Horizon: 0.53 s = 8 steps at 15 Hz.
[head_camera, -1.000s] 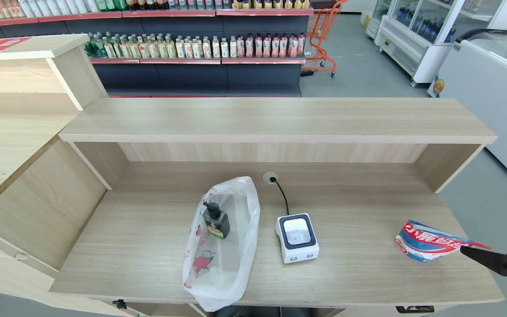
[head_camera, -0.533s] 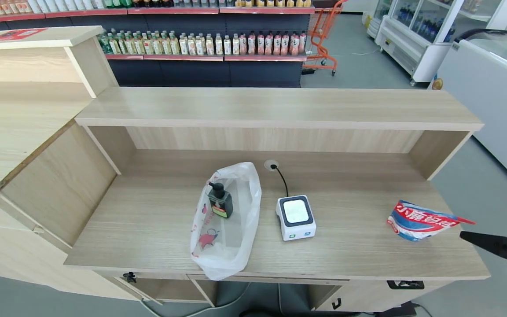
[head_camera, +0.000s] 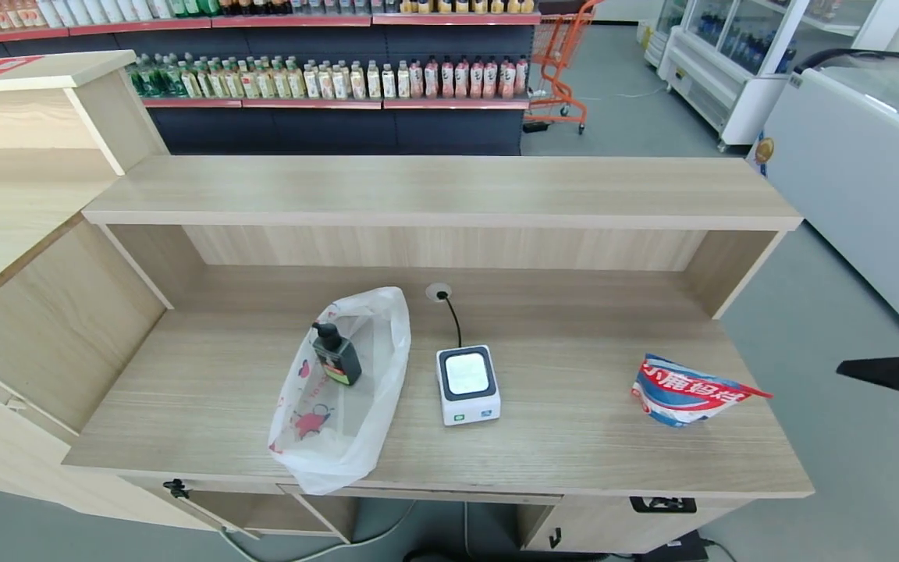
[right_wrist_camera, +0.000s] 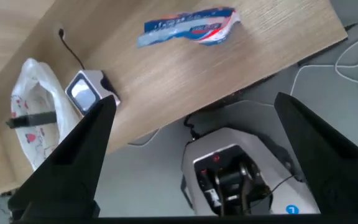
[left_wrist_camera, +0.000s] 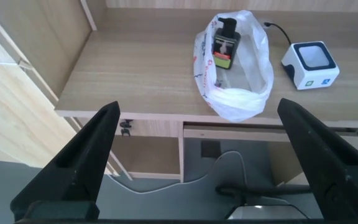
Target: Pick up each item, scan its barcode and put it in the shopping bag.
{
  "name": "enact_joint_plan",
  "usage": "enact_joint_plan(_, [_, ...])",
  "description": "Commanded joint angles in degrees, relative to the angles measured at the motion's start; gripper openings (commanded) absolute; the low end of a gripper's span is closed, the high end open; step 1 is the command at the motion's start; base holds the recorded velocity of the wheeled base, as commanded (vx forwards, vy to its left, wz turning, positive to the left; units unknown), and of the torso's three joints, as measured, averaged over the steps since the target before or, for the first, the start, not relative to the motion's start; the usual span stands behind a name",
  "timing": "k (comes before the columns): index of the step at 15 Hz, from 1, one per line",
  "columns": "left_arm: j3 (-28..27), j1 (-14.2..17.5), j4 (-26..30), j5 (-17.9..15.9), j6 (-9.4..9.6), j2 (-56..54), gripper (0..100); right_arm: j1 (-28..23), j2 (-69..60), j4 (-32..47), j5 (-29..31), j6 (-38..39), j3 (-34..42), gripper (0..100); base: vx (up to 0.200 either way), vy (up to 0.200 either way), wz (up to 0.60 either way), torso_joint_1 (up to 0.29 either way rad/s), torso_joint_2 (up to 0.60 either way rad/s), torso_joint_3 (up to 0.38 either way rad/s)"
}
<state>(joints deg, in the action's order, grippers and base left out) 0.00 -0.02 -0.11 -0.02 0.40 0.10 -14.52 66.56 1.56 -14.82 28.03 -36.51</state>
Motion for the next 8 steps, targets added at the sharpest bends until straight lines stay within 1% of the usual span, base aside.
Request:
enact_joint_plan(1, [0.0,-0.1,0.0,0.0,-0.05,0.0,100,0.0,6.1,0.6,1.9,5.7,-4.7,100,0.000,0.000,0.00,0.000,0.00,0.000])
enact_joint_plan(2, [0.0,-0.1,0.0,0.0,-0.05,0.0,100,0.0,8.0,1.5,2.6,8.3,-6.2,100,0.000,0.000,0.00,0.000,0.00,0.000])
enact_joint_plan(4, [0.0,-0.1,0.0,0.1,-0.05,0.0,100,0.0,14.3,5.5,5.5,16.1,-11.4,100,0.000,0.000,0.00,0.000,0.00,0.000])
enact_joint_plan(7, [0.0,-0.1,0.0,0.0,-0.05,0.0,100,0.3,19.0,6.1,6.0,22.3,-12.7,100,0.000,0.000,0.00,0.000,0.00,0.000])
enact_joint_plan(8, [0.0,-0.1,0.0,0.0,-0.05,0.0,100,0.5,20.6,5.7,7.5,24.1,-13.1,100,0.000,0.000,0.00,0.000,0.00,0.000])
